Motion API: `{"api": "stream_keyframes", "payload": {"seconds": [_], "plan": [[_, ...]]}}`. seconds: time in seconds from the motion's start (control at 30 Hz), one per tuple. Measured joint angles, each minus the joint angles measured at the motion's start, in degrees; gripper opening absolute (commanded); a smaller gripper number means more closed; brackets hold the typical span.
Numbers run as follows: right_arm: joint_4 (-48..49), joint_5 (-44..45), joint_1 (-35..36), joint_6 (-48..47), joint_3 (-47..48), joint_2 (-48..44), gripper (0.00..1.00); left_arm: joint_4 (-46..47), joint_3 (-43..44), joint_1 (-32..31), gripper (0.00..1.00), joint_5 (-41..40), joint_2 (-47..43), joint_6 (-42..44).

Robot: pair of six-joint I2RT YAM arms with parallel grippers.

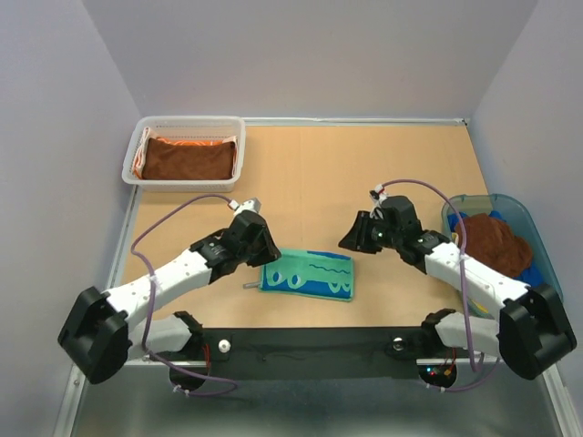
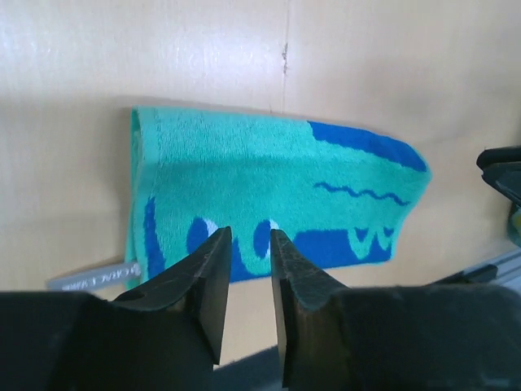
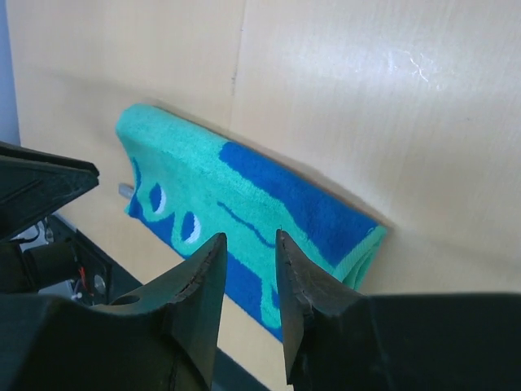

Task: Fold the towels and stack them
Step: Neatly place the folded towel into the bin

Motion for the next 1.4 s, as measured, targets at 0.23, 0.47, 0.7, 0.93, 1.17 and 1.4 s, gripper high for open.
{"api": "stream_keyframes", "payload": {"seconds": [0.23,0.47,0.7,0.93,1.17,1.4], "plan": [[7.9,2.5,0.0,1.3,-6.7,7.4,0.31,8.9,-1.1,0.8,0.27,0.3,15.1,0.4],[12.2,3.9,0.0,2.4,-9.2,11.0,0.30,14.6,-5.4,4.3,0.26,2.8,16.4,-0.7],[14.5,4.0,-1.8,3.2,-9.1,12.7,0.28,16.1,-8.1,6.7,0.31,4.5,13.7,-1.0],[11.5,9.7,-3.8,-2.1,-2.9,16.3,0.29,16.8,-8.1,6.8,0.45,6.4,13.7,-1.2],[4.5,13.9,-4.1,-10.3,6.8,18.3,0.33,13.8,-3.9,6.8,0.61,6.8,12.5,-1.2],[-2.4,14.7,5.8,-13.6,12.3,12.1,0.40,5.8,2.5,10.0,0.70,0.5,2.0,2.5]]}}
